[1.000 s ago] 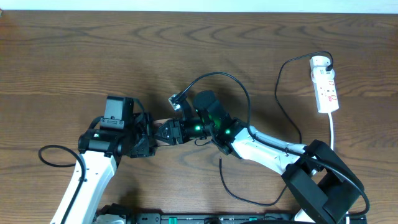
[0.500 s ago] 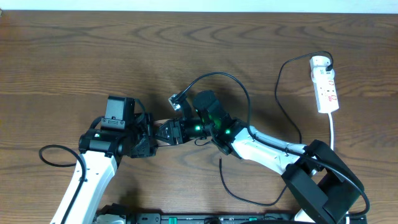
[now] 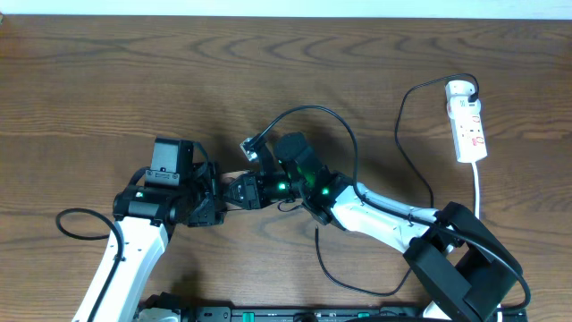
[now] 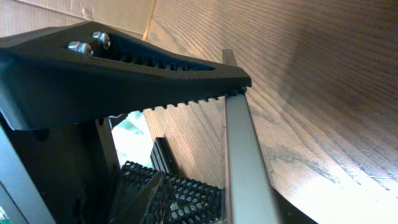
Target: Plug charger to phone and switch on socket
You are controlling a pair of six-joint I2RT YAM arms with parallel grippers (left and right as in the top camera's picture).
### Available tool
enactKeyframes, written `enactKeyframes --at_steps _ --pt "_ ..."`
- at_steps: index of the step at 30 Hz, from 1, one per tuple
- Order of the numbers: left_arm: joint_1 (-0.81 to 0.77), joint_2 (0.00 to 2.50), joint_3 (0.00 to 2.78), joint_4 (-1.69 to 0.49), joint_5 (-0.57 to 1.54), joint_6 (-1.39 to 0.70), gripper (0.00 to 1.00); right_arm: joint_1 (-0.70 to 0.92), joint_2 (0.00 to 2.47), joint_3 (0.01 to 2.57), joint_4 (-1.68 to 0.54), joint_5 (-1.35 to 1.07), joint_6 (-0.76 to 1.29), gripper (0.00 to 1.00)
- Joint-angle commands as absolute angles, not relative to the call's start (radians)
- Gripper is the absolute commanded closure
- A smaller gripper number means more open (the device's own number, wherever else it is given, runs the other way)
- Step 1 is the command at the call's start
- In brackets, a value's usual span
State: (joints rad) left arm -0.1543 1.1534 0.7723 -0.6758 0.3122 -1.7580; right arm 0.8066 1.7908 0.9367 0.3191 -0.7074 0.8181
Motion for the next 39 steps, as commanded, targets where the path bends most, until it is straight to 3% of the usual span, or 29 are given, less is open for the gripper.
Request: enactKeyframes --at_steps 1,39 --pt "-0.157 1.144 0.799 -0.672 0.314 -1.771 0.93 0.812 1.796 0.948 0.324 -0.709 0.815 0.71" --pt "-0.157 1.144 0.799 -0.672 0.314 -1.770 0.93 0.812 1.796 0.948 0.322 -0.698 0.815 0.94"
